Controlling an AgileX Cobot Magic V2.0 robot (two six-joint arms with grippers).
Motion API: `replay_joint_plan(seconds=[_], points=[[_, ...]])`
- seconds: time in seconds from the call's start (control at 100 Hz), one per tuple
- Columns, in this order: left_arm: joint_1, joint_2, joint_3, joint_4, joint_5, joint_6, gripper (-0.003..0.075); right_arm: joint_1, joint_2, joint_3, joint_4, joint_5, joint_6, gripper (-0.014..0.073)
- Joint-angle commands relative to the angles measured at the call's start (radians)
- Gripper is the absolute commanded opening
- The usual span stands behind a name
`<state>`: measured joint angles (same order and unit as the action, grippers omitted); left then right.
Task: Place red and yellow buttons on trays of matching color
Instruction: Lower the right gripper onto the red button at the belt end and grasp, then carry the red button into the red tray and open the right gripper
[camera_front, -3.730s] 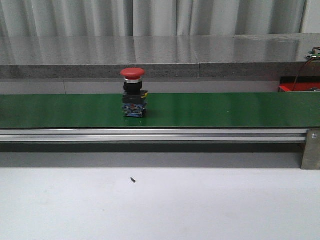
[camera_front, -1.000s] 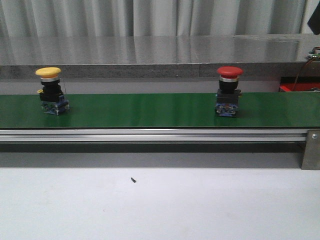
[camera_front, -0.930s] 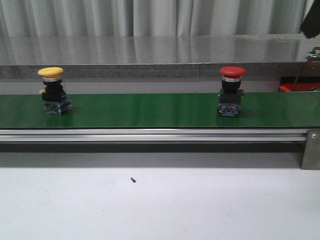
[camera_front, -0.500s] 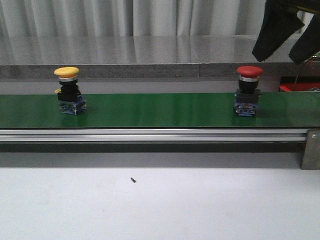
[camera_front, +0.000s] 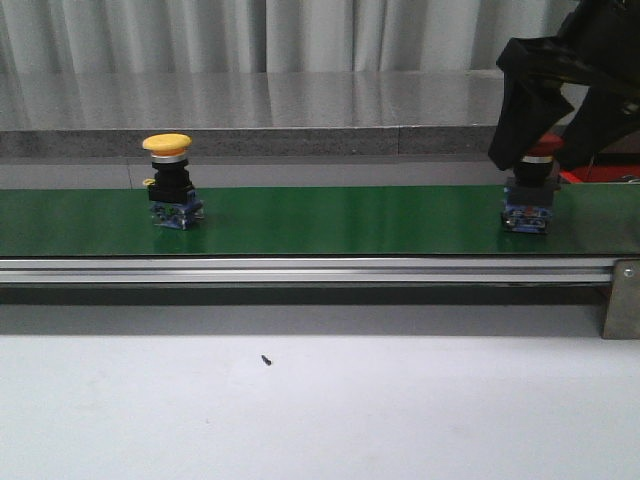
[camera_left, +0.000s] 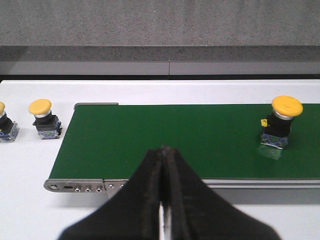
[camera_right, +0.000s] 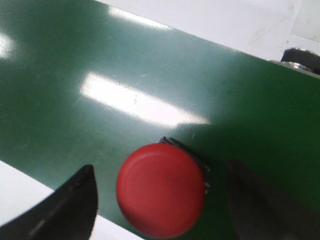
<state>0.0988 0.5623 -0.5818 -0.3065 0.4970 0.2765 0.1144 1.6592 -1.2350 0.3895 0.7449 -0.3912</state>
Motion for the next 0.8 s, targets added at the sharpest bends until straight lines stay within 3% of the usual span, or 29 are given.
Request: replay_joint_plan(seconds=[0.0, 0.13, 0.36, 0.55, 0.79], points=[[-0.005, 0.004, -0.027, -0.02, -0.068, 0.0, -0.002, 0.0, -0.031, -0.034, 0.006, -0.04, -0.011, 0.0418], [-0.005, 0.004, -0.027, -0.02, -0.068, 0.0, -0.002, 0.0, -0.032, -0.034, 0.006, -0.03, -0.011, 0.0285], [-0.005, 0.004, -0.027, -0.02, -0.068, 0.0, -0.0019, -0.063, -0.075, -0.081, 0.006, 0.046, -0.011, 0.0276], [-0.005, 0.004, -0.027, -0.02, -0.068, 0.0, -0.002, -0.243, -0.091, -0.238, 0.003, 0.169, -0.011, 0.0276], [-0.005, 0.004, -0.027, -0.02, -0.068, 0.0, -0.002, -0.449, -0.063, -0.371, 0.006, 0.128, -0.011, 0.0276]])
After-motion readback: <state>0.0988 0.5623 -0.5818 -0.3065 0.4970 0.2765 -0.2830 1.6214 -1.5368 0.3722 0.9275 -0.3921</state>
